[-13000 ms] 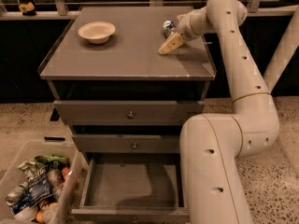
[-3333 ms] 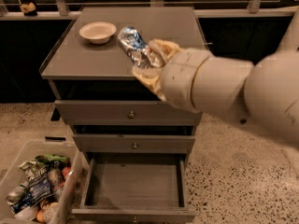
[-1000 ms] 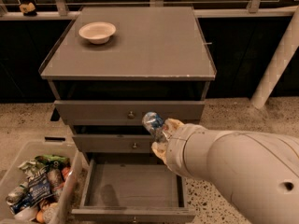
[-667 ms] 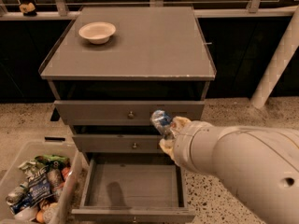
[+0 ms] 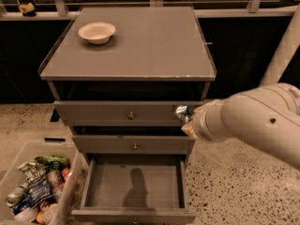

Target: Place redbull can into bottom drawer

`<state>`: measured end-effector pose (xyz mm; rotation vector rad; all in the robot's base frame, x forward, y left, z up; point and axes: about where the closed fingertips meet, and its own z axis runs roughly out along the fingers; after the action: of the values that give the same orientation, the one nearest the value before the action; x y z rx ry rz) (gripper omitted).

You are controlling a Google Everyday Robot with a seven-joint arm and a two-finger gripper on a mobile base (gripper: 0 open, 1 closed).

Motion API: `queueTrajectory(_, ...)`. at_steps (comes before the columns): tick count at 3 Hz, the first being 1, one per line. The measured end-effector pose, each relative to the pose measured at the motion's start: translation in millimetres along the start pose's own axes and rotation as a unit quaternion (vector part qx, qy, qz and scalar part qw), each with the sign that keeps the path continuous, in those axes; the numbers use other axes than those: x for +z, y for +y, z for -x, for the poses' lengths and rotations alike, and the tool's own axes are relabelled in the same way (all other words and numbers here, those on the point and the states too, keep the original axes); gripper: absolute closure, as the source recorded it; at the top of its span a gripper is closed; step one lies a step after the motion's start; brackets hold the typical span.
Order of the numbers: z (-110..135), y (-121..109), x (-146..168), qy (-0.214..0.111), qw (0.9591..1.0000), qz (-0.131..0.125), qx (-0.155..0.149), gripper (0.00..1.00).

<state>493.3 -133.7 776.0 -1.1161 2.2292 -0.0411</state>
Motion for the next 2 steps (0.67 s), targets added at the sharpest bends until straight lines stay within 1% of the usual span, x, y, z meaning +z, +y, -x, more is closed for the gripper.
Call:
queueTrajectory(1,12.4,-5.2,13.3,0.012,0.9998,-0.007,-0.011,1.0)
queueTrajectory(2,13.0,-4.9,13.2,0.012,0.9998,-0.007,-0.012,1.0)
